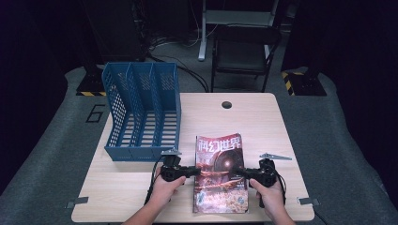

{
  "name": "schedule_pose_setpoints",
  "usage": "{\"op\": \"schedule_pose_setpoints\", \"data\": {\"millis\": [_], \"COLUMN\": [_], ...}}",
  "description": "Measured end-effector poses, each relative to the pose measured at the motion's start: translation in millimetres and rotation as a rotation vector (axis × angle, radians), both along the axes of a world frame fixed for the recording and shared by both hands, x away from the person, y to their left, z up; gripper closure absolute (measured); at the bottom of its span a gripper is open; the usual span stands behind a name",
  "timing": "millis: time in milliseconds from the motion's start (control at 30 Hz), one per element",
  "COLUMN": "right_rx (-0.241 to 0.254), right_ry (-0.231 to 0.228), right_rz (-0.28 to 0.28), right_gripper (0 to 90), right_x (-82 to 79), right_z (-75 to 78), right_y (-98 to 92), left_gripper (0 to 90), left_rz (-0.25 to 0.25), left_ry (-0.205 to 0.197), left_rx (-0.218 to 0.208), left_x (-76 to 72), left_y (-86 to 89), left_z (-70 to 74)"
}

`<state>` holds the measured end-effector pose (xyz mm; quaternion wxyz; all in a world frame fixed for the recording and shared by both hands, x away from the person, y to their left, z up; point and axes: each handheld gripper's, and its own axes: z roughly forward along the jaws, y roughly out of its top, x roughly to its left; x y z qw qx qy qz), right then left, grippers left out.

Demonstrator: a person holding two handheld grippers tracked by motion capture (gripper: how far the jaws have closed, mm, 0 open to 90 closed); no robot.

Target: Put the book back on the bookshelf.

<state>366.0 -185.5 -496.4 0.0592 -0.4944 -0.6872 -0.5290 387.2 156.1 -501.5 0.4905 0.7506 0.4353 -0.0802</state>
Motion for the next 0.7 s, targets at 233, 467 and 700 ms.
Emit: {"op": "schedule_pose_setpoints", "data": {"millis": [233,467,700], "right_rx": [0.02,-0.005,-0.066], "right_ry": [0.117,0.193,0.17], "right_rz": [0.041,0.079,0.118], "right_gripper": [71.6,69.9,80.2], "right_x": [3.6,6.6,4.7], "right_z": [-4.6,-8.7,-5.0], "right_y": [3.6,2.8,8.9], "left_gripper": [80.2,81.6,83.0], "left_rz": [0.014,0.022,0.029], "left_ry": [-0.003,-0.008,-0.022], "left_rx": [-0.004,-0.014,-0.021], "left_x": [1.8,1.7,1.5], "left_y": [7.6,10.1,14.8], "left_z": [3.0,6.5,11.5]}}
